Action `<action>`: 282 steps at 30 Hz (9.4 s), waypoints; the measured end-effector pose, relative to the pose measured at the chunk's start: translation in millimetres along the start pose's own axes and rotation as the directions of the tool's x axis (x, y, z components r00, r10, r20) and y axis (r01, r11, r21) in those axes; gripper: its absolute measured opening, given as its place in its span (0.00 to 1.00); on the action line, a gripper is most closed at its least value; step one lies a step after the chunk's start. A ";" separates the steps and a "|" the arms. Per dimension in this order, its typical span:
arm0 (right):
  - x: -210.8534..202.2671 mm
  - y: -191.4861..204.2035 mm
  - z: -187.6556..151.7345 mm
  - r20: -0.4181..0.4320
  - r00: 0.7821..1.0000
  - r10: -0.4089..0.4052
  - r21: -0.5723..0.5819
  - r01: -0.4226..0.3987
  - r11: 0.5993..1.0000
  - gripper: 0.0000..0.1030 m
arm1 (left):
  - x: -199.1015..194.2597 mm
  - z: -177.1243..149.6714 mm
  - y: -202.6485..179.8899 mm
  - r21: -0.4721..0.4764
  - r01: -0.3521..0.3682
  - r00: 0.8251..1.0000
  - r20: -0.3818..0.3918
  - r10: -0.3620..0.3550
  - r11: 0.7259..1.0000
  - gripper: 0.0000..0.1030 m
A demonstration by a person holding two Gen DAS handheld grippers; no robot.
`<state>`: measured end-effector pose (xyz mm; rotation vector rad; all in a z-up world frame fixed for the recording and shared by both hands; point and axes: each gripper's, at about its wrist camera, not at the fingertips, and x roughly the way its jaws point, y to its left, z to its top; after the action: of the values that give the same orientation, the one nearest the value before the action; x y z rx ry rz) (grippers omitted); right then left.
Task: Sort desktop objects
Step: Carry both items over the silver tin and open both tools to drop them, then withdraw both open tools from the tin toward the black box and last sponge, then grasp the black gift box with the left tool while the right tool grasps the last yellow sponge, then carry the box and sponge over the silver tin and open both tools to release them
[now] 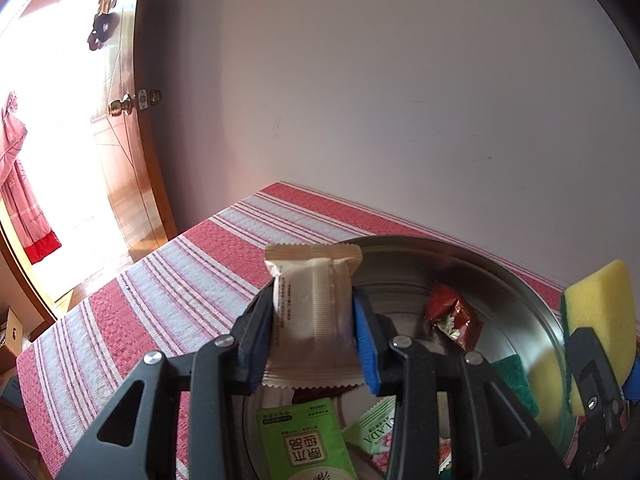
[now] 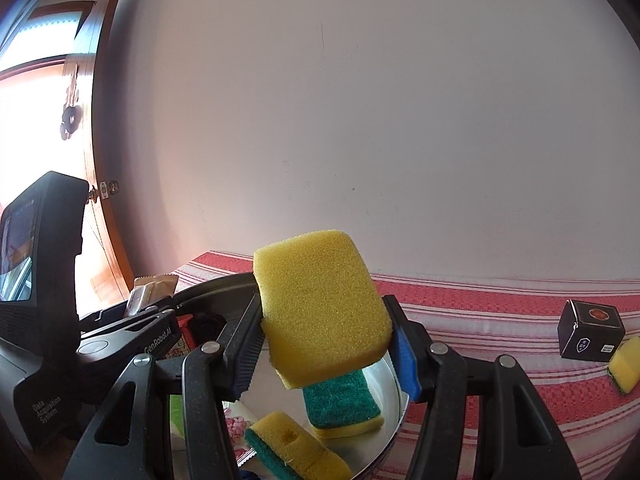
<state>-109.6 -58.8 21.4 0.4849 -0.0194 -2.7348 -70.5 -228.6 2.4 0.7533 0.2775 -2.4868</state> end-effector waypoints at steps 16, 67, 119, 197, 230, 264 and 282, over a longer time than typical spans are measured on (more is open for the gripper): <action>4.5 26.0 -10.1 -0.027 0.999 -0.028 -0.090 0.026 0.996 0.78 | -13.9 0.5 -3.4 -0.003 -0.063 0.997 0.050 0.063 0.998 0.88; -73.6 -90.9 -21.2 0.106 0.965 -0.239 0.037 0.237 0.971 0.89 | -72.5 -31.9 -76.4 0.110 0.125 0.959 0.241 -0.149 0.986 0.90; -125.6 -296.3 -25.6 -0.088 0.888 -0.452 0.235 0.459 0.857 0.89 | -109.8 -109.1 -292.3 0.443 0.459 0.880 -0.110 -0.461 0.770 0.97; -94.5 -358.8 -21.4 -0.118 0.833 -0.540 0.273 0.550 0.789 0.70 | -98.1 -105.1 -382.1 0.422 0.517 0.849 -0.141 -0.510 0.744 0.88; -102.4 -321.9 -26.5 -0.026 0.812 -0.583 0.198 0.576 0.793 0.70 | -101.1 -103.7 -256.6 0.440 0.553 0.808 -0.076 -0.584 0.708 0.89; -128.0 -258.9 -39.1 0.055 0.836 -0.546 0.141 0.535 0.833 0.71 | -117.6 -108.0 -243.7 0.403 0.555 0.814 -0.086 -0.574 0.727 0.89; -124.9 -245.9 -40.3 0.075 0.868 -0.491 0.112 0.482 0.869 0.71 | -124.9 -107.0 -211.4 0.410 0.517 0.835 -0.049 -0.548 0.751 0.89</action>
<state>-72.4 217.0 6.1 0.4180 -0.0522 -3.2689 -46.5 38.0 -6.2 0.8269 -0.0851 -3.1782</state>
